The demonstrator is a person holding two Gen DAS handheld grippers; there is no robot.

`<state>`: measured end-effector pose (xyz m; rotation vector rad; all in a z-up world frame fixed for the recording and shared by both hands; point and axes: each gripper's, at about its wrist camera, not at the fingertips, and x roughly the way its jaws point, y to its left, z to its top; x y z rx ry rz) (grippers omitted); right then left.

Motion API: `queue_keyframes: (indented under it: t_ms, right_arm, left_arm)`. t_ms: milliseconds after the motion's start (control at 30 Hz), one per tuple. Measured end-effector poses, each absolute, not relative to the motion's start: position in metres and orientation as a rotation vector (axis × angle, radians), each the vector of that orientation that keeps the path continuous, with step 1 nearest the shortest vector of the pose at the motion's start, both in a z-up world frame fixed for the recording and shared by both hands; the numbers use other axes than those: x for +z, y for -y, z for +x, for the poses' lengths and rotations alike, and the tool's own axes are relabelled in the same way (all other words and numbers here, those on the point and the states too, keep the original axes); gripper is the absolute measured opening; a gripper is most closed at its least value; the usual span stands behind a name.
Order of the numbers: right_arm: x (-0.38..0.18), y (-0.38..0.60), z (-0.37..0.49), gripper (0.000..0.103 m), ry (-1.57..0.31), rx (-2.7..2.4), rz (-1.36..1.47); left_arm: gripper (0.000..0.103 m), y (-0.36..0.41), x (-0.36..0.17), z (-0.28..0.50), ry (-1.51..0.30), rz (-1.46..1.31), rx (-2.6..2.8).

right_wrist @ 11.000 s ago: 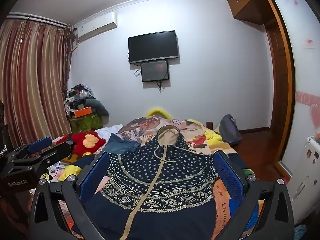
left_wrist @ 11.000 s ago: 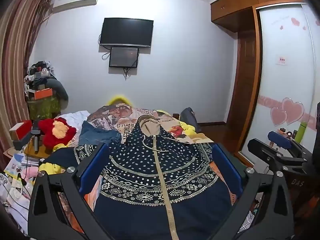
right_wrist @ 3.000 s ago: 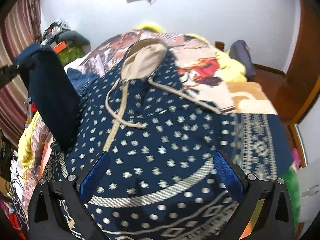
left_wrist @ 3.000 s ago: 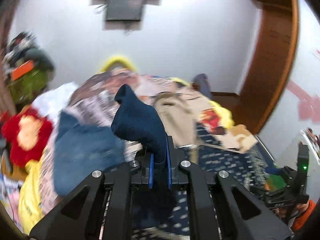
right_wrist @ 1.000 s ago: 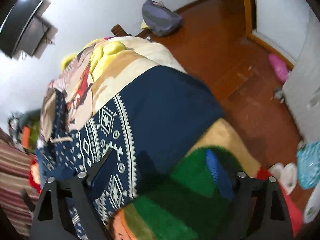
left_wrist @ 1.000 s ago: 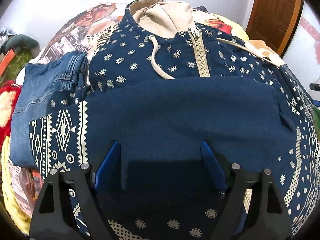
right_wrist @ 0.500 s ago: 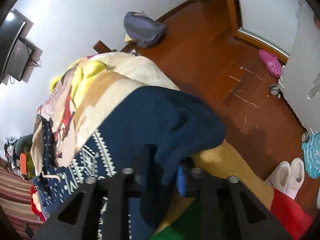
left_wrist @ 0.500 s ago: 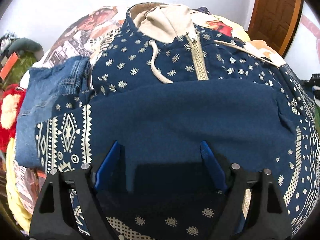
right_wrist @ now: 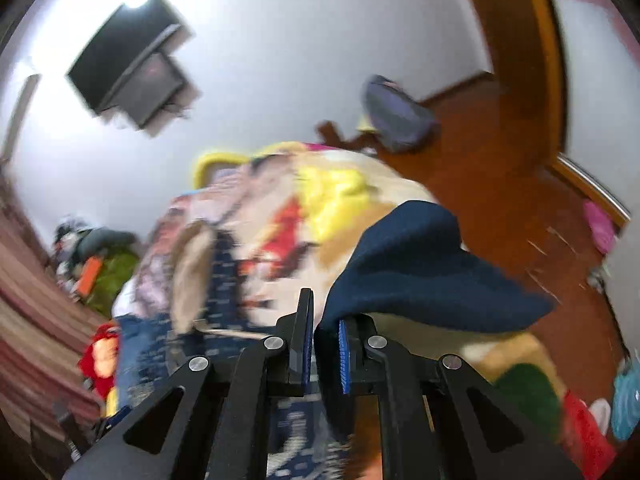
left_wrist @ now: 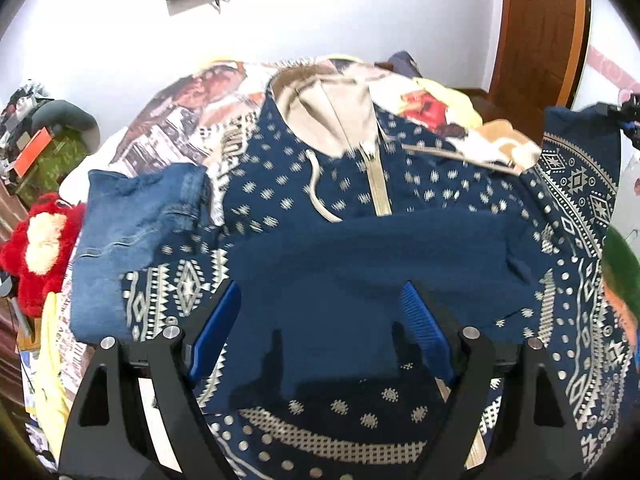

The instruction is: Fold large clothes

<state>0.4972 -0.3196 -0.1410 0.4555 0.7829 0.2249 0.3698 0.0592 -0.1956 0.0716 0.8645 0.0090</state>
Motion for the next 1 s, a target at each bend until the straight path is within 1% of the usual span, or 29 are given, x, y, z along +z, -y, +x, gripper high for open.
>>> queue_keyframes:
  t_ms: [133,267,367,533,733,833,1000]
  right_arm:
    - [-0.112,0.272,0.484,0.008,-0.75,0.347,0.429]
    - [-0.108,0.216,0.474,0.008,-0.782,0.449,0.388]
    - [-0.128,0.164,0.469,0.008,-0.851,0.486,0.31]
    - [-0.186,0.1,0.455,0.008,-1.022,0.537,0.237]
    - [-0.247,0.072,0.438,0.009,-1.171,0.509,0.15]
    - [-0.259,0.072,0.427,0.009,-1.195,0.486,0.091]
    - [-0.258,0.08,0.4,0.009,-1.217,0.532,-0.014]
  left_arm:
    - [0.083,-0.071,-0.182,0.356,-0.837,0.055,0.025]
    - [0.083,-0.086,-0.177,0.341,-0.823,0.04,0.043]
    - [0.083,-0.101,-0.176,0.328,-0.823,0.031,0.063]
    - [0.083,-0.122,-0.177,0.31,-0.829,0.016,0.096]
    - [0.083,-0.137,-0.183,0.295,-0.853,-0.011,0.11]
    - [0.083,-0.135,-0.186,0.292,-0.868,-0.006,0.106]
    - [0.083,-0.12,-0.188,0.292,-0.883,0.009,0.077]
